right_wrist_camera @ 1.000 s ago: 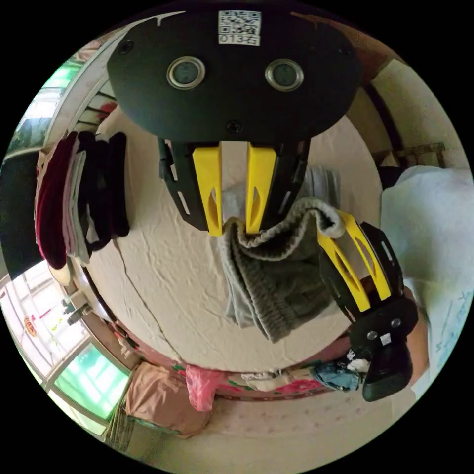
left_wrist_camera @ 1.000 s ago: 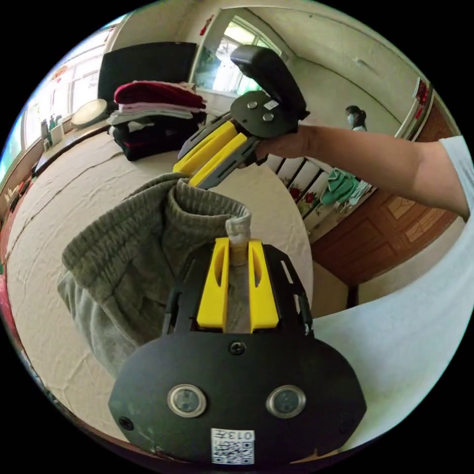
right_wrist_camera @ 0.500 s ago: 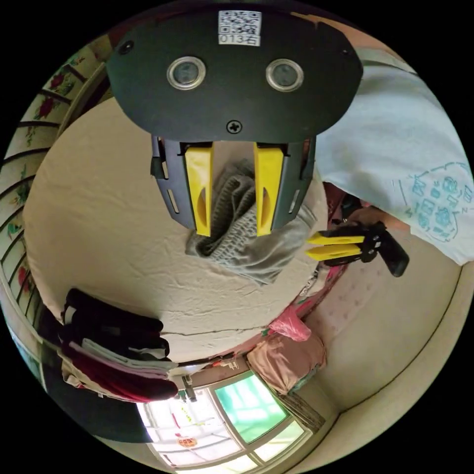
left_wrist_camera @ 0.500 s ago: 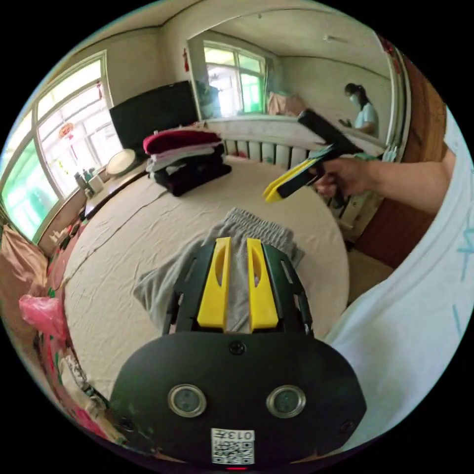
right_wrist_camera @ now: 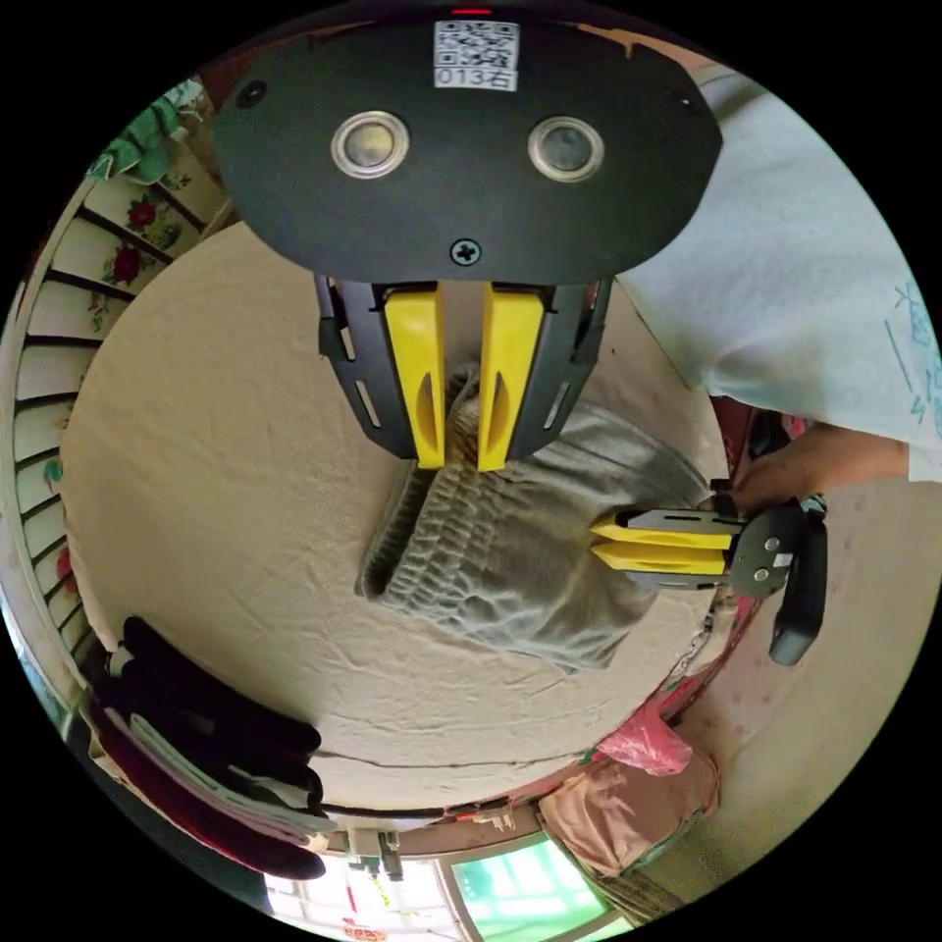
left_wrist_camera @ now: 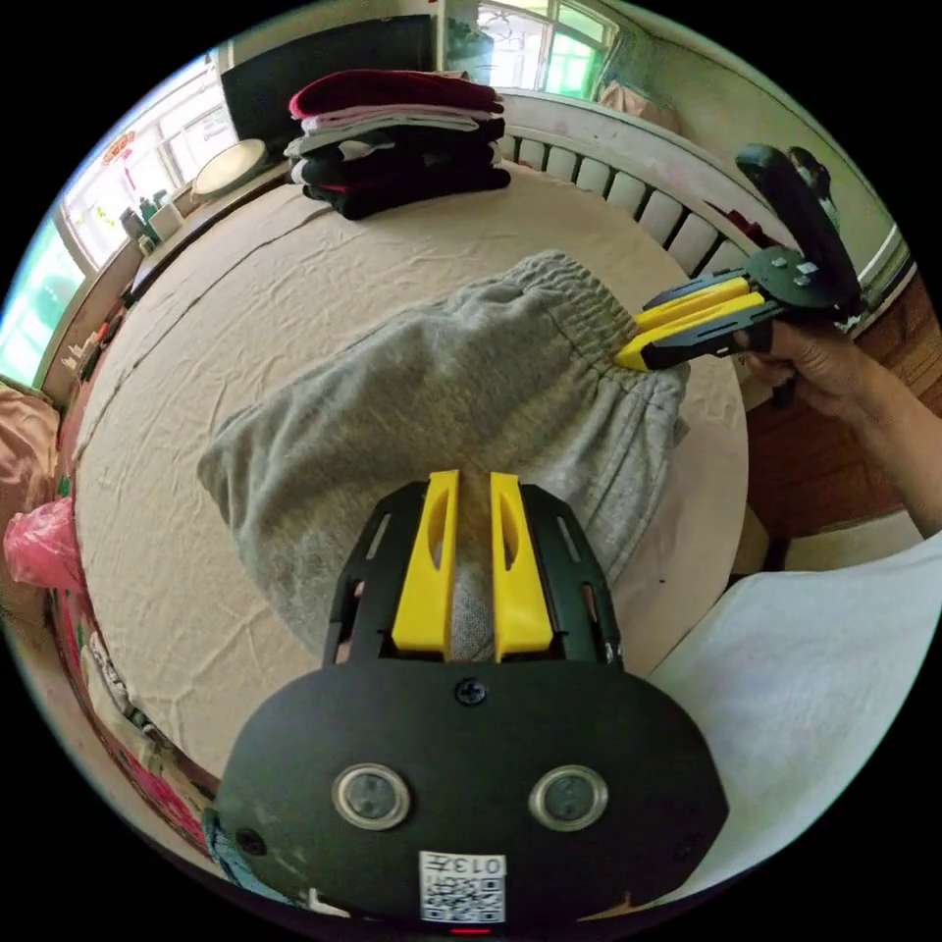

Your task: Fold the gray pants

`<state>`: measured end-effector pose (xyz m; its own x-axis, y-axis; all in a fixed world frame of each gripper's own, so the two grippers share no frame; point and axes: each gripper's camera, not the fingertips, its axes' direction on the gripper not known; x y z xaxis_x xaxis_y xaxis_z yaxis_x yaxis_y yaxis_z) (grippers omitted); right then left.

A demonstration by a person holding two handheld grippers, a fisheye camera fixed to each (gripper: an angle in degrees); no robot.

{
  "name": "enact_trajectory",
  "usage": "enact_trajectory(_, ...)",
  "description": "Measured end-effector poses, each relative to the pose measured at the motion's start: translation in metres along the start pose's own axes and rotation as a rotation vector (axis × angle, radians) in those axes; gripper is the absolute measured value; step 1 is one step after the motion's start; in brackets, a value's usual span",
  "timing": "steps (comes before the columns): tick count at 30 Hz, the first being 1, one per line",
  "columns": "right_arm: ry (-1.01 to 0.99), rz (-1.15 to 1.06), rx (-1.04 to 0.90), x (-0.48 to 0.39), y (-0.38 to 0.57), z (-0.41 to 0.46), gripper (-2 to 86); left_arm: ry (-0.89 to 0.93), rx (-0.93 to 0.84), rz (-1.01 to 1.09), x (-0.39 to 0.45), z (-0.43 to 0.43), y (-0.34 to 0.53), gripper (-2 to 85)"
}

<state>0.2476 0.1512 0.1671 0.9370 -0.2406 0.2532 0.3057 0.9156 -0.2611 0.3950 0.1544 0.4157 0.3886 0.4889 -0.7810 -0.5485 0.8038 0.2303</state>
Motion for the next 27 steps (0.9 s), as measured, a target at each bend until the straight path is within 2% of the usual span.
enact_trajectory(2,-0.086,0.058,0.026,0.020,0.003,-0.011,9.6,0.081,0.052,-0.068,-0.031,-0.023,0.002,11.3)
enact_trajectory(5,-0.098,0.127,0.184,0.046,0.020,-0.038,16.6,0.018,0.170,-0.221,-0.082,-0.059,0.023,17.5)
enact_trajectory(7,-0.138,0.147,0.187,0.062,0.019,-0.033,18.7,0.046,0.176,-0.287,-0.117,-0.059,0.036,17.9)
enact_trajectory(8,-0.162,0.136,0.175,0.070,0.014,-0.023,19.1,0.117,0.153,-0.337,-0.140,-0.050,0.040,17.8)
enact_trajectory(10,-0.205,0.139,0.156,0.081,0.005,-0.004,19.2,0.237,0.160,-0.401,-0.172,-0.037,0.047,17.4)
enact_trajectory(13,-0.283,0.184,0.115,0.102,-0.005,0.024,18.7,0.294,0.195,-0.519,-0.208,-0.027,0.055,17.6)
enact_trajectory(16,-0.323,0.209,0.082,0.116,-0.006,0.042,17.8,0.395,0.151,-0.534,-0.228,-0.010,0.051,17.9)
enact_trajectory(21,-0.380,0.243,0.089,0.130,-0.002,0.064,16.5,0.478,0.165,-0.558,-0.252,-0.004,0.042,17.1)
enact_trajectory(24,-0.409,0.241,0.084,0.133,-0.003,0.066,14.0,0.440,0.137,-0.530,-0.255,-0.007,0.032,15.9)
enact_trajectory(27,-0.322,0.181,0.078,0.122,-0.007,0.065,12.8,0.444,0.163,-0.570,-0.261,-0.009,0.032,14.4)
